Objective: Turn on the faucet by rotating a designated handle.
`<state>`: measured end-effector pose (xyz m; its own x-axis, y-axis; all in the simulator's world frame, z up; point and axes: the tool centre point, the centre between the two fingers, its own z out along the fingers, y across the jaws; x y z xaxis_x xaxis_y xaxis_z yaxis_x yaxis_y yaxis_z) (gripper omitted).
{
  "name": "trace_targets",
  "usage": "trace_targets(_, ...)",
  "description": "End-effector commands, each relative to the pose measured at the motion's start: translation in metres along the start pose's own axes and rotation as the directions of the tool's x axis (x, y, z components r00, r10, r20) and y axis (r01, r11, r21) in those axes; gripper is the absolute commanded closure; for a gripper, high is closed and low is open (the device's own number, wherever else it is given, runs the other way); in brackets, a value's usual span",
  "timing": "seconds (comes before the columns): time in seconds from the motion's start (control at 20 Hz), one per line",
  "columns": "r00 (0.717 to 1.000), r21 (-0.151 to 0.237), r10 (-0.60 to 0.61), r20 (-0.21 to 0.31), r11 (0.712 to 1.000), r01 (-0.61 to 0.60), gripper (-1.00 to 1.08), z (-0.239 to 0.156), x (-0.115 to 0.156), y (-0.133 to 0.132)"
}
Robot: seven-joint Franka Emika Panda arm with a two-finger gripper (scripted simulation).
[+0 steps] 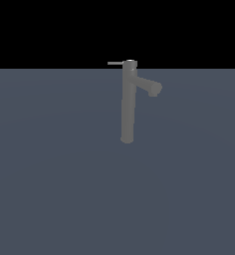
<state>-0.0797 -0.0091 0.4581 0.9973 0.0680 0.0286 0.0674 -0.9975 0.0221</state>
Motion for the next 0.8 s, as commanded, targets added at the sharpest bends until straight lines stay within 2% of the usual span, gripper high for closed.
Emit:
trace_targets(0.0,1.0,0.002,-0.013,0.003,1.0,0.013,1.08,0.012,0.021,-0.001)
trace_targets(0.75,0.996,0.018,-0.086,0.019,0.996,0.086,1.08,0.106,0.128,-0.01)
